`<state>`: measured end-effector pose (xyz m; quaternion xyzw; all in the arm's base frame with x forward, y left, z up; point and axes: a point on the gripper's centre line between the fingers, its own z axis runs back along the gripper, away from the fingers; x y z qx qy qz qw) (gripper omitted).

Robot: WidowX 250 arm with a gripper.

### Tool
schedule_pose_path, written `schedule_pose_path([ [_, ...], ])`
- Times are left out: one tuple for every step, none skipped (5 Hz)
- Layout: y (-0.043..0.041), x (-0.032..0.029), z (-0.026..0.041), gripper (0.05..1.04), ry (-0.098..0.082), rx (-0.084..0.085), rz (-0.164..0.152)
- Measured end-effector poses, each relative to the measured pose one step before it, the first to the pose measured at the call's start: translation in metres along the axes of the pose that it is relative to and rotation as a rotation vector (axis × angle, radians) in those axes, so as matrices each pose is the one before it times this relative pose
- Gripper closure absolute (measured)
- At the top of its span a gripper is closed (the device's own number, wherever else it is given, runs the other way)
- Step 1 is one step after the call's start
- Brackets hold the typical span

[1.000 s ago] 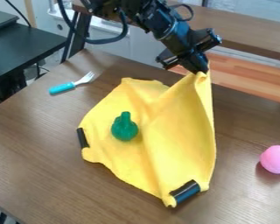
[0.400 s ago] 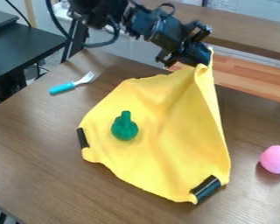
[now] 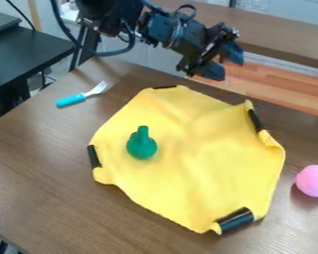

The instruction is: Unfold the cloth from the bottom left to the top right

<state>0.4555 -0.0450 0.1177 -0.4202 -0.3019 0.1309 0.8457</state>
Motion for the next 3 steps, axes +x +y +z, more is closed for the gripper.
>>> schedule_pose_path([
  [0.00121, 0.00052, -0.00069, 0.079, -0.0193, -0.0068, -0.0282],
  [0.00930, -0.00179, -0.00073, 0.079, -0.0126, 0.0491, -0.0424],
  [0.02129, -0.01199, -0.00418, 0.083, 0.0627, 0.1959, -0.1339],
])
